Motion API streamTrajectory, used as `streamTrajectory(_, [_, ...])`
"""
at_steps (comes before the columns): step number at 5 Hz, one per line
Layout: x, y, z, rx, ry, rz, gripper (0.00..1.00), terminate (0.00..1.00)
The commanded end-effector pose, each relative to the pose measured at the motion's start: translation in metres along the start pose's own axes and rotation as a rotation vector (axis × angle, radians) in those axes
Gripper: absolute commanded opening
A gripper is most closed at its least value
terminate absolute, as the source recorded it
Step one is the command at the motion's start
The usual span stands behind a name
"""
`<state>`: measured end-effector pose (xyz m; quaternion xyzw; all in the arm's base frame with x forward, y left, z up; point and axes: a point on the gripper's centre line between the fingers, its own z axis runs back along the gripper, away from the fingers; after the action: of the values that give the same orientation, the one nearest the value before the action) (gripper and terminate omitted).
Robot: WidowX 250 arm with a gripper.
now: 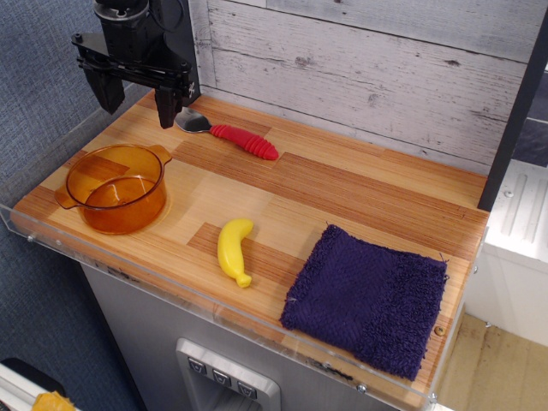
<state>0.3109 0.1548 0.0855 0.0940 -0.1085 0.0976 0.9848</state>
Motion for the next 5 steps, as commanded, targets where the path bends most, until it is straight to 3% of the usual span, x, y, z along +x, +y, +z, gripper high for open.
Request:
streamTrajectory(1, [0.0, 0.0, 0.0, 0.0, 0.0, 0.0, 1.0, 0.0])
streamTrajectory(5, [-0.066, -0.082, 0.016, -0.071, 0.018, -0.091, 1.0, 0.0])
